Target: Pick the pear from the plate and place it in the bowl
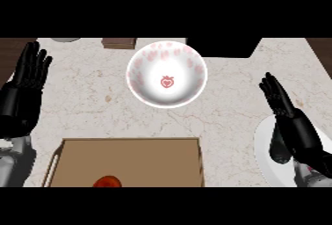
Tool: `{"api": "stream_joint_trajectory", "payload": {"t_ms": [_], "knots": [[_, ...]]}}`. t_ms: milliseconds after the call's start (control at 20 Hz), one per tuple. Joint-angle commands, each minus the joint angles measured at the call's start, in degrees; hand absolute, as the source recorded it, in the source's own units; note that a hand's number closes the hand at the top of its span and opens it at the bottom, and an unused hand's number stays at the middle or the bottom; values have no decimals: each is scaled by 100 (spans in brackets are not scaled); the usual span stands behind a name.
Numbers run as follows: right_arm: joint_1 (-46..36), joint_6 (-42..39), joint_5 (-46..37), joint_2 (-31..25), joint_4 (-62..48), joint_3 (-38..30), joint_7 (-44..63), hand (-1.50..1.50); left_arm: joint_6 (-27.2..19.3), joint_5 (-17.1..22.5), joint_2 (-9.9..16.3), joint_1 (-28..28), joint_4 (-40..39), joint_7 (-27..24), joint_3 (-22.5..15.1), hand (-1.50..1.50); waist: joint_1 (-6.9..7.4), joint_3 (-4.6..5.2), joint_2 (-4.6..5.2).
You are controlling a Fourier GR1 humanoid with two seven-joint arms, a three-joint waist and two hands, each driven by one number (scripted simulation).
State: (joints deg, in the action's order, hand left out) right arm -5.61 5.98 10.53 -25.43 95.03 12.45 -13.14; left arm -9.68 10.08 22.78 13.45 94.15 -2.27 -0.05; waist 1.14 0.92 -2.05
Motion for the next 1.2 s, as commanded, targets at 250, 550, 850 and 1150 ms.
{"api": "stream_joint_trajectory", "payload": {"t_ms": [250, 550, 850, 1150], "knots": [[1161, -62, 46, -618, -241, -18, 1667, 150, -105, -275, -554, -536, -471, 372, -677, 0, -322, -81, 209], [1630, 2302, -404, 420, 64, -1338, 170, -150, -240, -259, -879, -946, -479, 402, -868, 0, -437, -104, 138], [2570, 2648, -1009, 416, 1402, -1431, -217, -150, -110, -266, -979, -649, -297, 649, -917, 0, -186, -88, 189], [3403, 2571, -1402, -557, 2688, -2086, 2007, -150, -90, -431, -997, -524, -660, 579, -882, 0, -202, -79, 201]]}}
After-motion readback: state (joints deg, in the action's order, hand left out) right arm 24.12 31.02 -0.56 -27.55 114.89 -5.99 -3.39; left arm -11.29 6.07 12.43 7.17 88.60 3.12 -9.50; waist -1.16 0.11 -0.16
